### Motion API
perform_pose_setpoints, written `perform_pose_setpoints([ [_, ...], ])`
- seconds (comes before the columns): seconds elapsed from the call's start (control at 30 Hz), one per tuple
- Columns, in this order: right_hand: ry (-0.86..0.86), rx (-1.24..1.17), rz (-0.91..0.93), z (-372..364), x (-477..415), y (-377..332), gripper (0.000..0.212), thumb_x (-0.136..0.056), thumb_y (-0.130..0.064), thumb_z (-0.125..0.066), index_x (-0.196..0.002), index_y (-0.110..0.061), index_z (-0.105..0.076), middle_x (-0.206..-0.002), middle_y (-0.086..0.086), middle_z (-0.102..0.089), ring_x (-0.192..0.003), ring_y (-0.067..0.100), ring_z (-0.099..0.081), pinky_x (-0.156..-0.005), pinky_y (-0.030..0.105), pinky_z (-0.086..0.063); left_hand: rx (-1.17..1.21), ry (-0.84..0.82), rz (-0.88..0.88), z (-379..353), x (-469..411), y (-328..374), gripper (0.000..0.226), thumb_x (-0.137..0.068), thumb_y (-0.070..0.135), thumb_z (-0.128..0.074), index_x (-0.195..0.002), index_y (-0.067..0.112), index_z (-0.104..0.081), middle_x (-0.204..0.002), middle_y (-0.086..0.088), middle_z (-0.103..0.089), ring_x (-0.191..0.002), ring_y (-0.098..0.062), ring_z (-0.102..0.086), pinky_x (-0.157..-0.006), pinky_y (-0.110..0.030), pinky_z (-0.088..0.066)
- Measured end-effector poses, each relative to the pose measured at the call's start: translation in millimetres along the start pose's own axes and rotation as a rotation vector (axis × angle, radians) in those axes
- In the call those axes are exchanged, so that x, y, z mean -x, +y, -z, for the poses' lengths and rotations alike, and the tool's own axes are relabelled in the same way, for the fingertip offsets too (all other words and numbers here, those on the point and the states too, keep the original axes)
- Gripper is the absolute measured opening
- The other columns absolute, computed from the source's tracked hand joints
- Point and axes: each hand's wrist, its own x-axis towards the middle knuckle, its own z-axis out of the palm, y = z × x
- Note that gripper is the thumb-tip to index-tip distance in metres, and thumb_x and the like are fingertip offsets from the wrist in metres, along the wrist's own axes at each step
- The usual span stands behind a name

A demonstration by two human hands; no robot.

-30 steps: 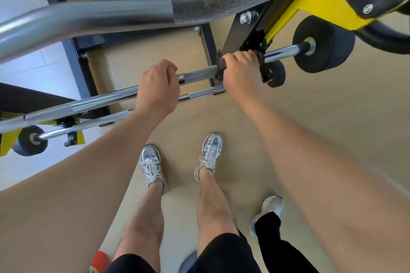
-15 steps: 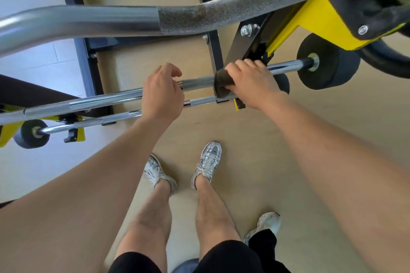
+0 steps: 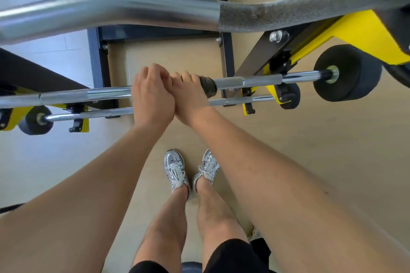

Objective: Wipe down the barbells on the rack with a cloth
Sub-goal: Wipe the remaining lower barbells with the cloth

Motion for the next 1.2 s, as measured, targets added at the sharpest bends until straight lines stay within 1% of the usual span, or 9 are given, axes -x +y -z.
perform_pose_setpoints([
  [0.13, 0.085, -0.046, 0.101, -1, 14, 38, 0.044, -0.094, -0.006, -0.052, -0.136, -0.016, -0.049, -0.124, 0.007, -0.061, -0.114, 0.031, -0.059, -0.094, 0.042, -0.044, -0.075, -0.045, -0.035, 9, 2, -11, 0.029, -0.092, -0.002, -0.050, -0.111, 0.016, -0.063, -0.113, -0.006, -0.063, -0.106, -0.029, -0.053, -0.093, -0.048, -0.048],
  [0.27, 0.076, -0.027, 0.027, 5, 45, 114, 0.056, -0.087, 0.001, -0.065, -0.136, -0.018, -0.048, -0.125, 0.006, -0.062, -0.114, 0.030, -0.060, -0.099, 0.043, -0.047, -0.099, -0.121, -0.127, -1, 8, 13, 0.027, -0.094, 0.001, -0.051, -0.111, 0.015, -0.067, -0.112, -0.007, -0.063, -0.101, -0.031, -0.053, -0.089, -0.047, -0.046],
  [0.37, 0.052, -0.070, -0.014, 12, 72, 160, 0.067, -0.087, 0.005, -0.065, -0.147, -0.018, -0.046, -0.135, 0.007, -0.060, -0.125, 0.030, -0.057, -0.110, 0.045, -0.046, -0.116, -0.182, -0.266, -17, 15, 41, 0.031, -0.089, 0.000, -0.055, -0.114, 0.013, -0.069, -0.114, -0.008, -0.065, -0.103, -0.032, -0.055, -0.088, -0.046, -0.046],
  [0.47, 0.064, -0.153, -0.051, 18, 96, 195, 0.075, -0.090, 0.013, -0.060, -0.157, -0.016, -0.044, -0.153, 0.007, -0.054, -0.142, 0.027, -0.049, -0.120, 0.042, -0.040, -0.113, -0.256, -0.351, -38, 21, 77, 0.043, -0.087, -0.003, -0.058, -0.126, 0.013, -0.065, -0.128, -0.006, -0.065, -0.114, -0.031, -0.057, -0.096, -0.046, -0.047],
  [0.67, 0.069, -0.256, 0.039, 24, 119, 242, 0.071, -0.090, 0.019, -0.056, -0.153, -0.012, -0.051, -0.156, 0.007, -0.052, -0.147, 0.022, -0.046, -0.120, 0.041, -0.041, -0.100, -0.299, -0.346, -83, 38, 145, 0.053, -0.084, -0.005, -0.059, -0.135, 0.013, -0.058, -0.134, -0.005, -0.065, -0.128, -0.030, -0.056, -0.105, -0.046, -0.045],
  [0.8, 0.092, -0.321, 0.020, 28, 128, 245, 0.059, -0.090, 0.014, -0.061, -0.146, -0.006, -0.059, -0.149, 0.013, -0.059, -0.141, 0.030, -0.053, -0.118, 0.048, -0.044, -0.156, -0.305, -0.318, -96, 44, 162, 0.050, -0.082, -0.003, -0.055, -0.130, 0.010, -0.058, -0.127, -0.007, -0.066, -0.127, -0.035, -0.053, -0.103, -0.048, -0.044],
  [0.97, 0.277, -0.471, -0.299, 40, 121, 211, 0.051, -0.095, 0.003, -0.062, -0.144, -0.010, -0.060, -0.137, 0.013, -0.066, -0.122, 0.035, -0.064, -0.103, 0.046, -0.055, -0.162, -0.255, -0.230, -97, 40, 166, 0.037, -0.085, -0.004, -0.052, -0.119, 0.009, -0.057, -0.116, -0.012, -0.066, -0.114, -0.038, -0.056, -0.093, -0.047, -0.043],
  [1.03, 0.293, -0.505, -0.324, 35, 117, 191, 0.052, -0.095, 0.004, -0.061, -0.146, -0.010, -0.057, -0.138, 0.013, -0.064, -0.125, 0.033, -0.062, -0.104, 0.044, -0.053, -0.166, -0.223, -0.210, -93, 39, 159, 0.035, -0.084, -0.004, -0.052, -0.117, 0.008, -0.056, -0.115, -0.014, -0.065, -0.112, -0.039, -0.056, -0.092, -0.048, -0.044],
  [1.2, 0.147, -0.445, -0.289, 19, 105, 151, 0.047, -0.092, 0.004, -0.062, -0.137, -0.009, -0.058, -0.141, 0.016, -0.059, -0.143, 0.036, -0.045, -0.119, 0.051, -0.038, -0.190, -0.208, -0.244, -73, 39, 121, 0.037, -0.083, -0.004, -0.054, -0.119, 0.006, -0.056, -0.113, -0.018, -0.065, -0.107, -0.040, -0.056, -0.093, -0.050, -0.044],
])
